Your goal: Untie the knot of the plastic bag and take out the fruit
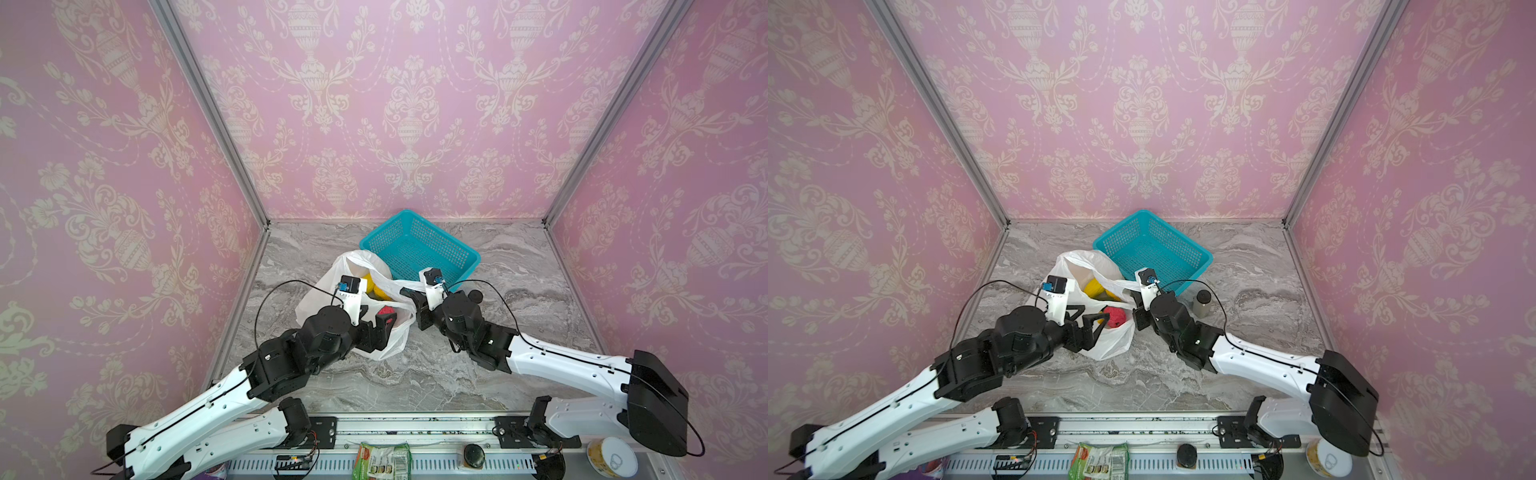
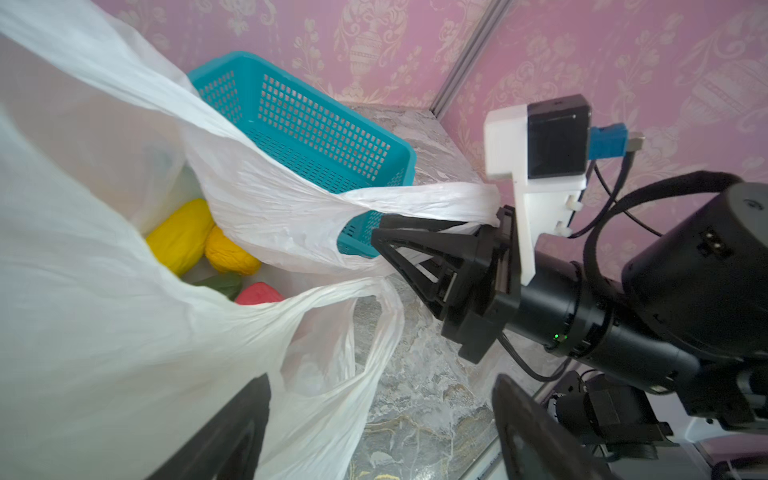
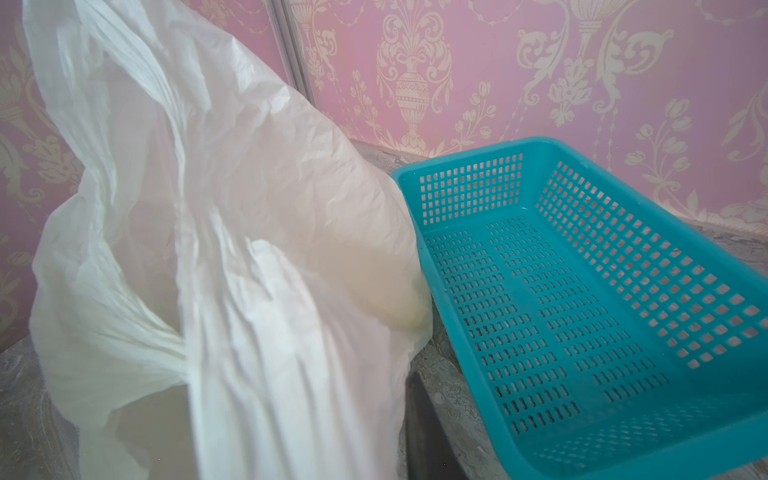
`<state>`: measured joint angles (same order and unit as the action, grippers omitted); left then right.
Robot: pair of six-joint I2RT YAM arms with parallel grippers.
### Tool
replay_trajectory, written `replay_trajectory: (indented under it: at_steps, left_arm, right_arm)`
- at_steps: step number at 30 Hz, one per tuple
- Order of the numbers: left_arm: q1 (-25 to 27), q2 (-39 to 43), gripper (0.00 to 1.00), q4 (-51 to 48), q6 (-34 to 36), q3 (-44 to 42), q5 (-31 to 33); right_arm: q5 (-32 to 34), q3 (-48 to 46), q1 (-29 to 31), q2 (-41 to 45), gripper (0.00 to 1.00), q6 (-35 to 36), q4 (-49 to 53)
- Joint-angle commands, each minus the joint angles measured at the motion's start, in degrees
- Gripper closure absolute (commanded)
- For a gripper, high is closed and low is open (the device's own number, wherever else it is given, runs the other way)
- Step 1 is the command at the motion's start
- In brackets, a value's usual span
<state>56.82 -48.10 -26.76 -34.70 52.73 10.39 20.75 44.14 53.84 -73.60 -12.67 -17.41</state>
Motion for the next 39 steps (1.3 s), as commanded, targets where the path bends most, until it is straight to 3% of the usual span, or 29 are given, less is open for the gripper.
replay_trajectory:
  at_steps: [1,10,16,22,26,35,39]
  left_arm:
    - [-0.1,-2.8,0.14,5.1,-4.4,0.7,-6.3]
    - [0.1,0.8,0.12,15.9,-11.0,-10.3,0.0]
    - [0.1,-7.1,0.16,23.2,-12.0,-12.5,-2.9]
    - [-1.0,-12.7,0.15,28.0,-12.3,-14.1,0.0]
    - [-3.3,-17.2,0.14,31.9,-11.7,-14.2,-5.3]
    - [-3.5,-20.3,0.12,28.4,-8.0,-13.0,-3.2]
    - [-3.6,-20.5,0.01,27.1,-7.2,-13.2,-3.3]
  right_arm:
    - [0.1,0.2,-0.1,0.5,0.82,-1.1,-1.9]
    - [1.0,-0.1,-0.2,1.2,0.83,-2.7,-1.5]
    - [0.2,-0.5,-0.2,2.1,0.85,-4.6,-1.2]
    - [0.4,-1.2,-0.2,3.5,0.86,-5.9,-1.6]
    - [0.0,-0.8,-0.2,3.8,0.87,-6.3,-1.3]
    - [3.4,0.9,-3.3,3.4,0.89,-12.6,3.6]
    - [2.6,0.8,-5.6,3.5,0.87,-15.8,5.0]
